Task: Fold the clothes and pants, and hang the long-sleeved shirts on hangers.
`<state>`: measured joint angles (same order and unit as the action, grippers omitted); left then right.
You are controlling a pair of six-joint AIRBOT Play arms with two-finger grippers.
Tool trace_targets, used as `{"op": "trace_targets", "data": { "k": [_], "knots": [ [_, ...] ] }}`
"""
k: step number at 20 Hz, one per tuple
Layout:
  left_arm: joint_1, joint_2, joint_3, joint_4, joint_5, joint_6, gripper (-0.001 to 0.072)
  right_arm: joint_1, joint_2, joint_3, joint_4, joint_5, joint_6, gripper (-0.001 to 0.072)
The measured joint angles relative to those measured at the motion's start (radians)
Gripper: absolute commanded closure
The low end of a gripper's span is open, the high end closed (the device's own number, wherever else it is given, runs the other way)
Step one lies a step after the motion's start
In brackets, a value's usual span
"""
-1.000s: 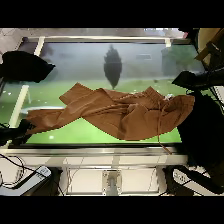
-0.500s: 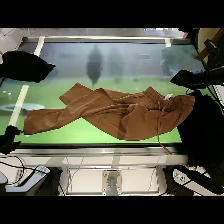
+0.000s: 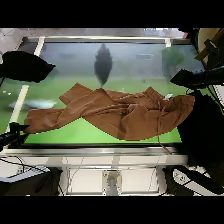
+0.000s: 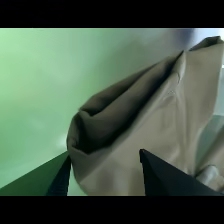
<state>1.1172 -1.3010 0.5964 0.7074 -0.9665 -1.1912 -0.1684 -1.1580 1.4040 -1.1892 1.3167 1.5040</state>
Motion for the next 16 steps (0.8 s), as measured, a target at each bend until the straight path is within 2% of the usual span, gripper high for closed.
{"op": "trace_targets", "data": {
  "k": [1, 2, 3, 5, 10, 12, 16],
  "knots": [
    [-0.006, -0.014, 0.000, -0.010, 0.000, 0.006, 0.0290, 0.000, 0.000, 0.000, 0.000, 0.000, 0.001, 0.0208],
    [-0.013, -0.026, 0.000, -0.013, 0.006, 0.011, 0.0552, 0.000, 0.000, 0.000, 0.002, 0.000, 0.003, 0.0208],
    [-0.022, -0.037, -0.001, -0.019, 0.021, 0.019, 0.0694, 0.000, 0.000, 0.000, 0.003, 0.000, 0.004, 0.0208],
    [-0.046, -0.048, 0.000, -0.064, 0.034, 0.061, 0.0691, 0.000, 0.000, 0.000, 0.005, 0.000, 0.005, 0.0209],
    [-0.201, -0.043, 0.124, -0.391, -0.034, 0.214, 0.0693, 0.000, 0.000, 0.000, 0.005, -0.014, 0.005, 0.0209],
    [-0.322, -0.045, 0.247, -0.460, -0.021, 0.229, 0.0693, 0.000, 0.000, 0.000, 0.005, -0.042, 0.005, 0.0209],
    [-0.574, -0.105, 0.562, -0.529, 0.139, 0.198, 0.0693, 0.000, 0.000, 0.000, -0.002, -0.098, 0.005, 0.0209]
  ]
}}
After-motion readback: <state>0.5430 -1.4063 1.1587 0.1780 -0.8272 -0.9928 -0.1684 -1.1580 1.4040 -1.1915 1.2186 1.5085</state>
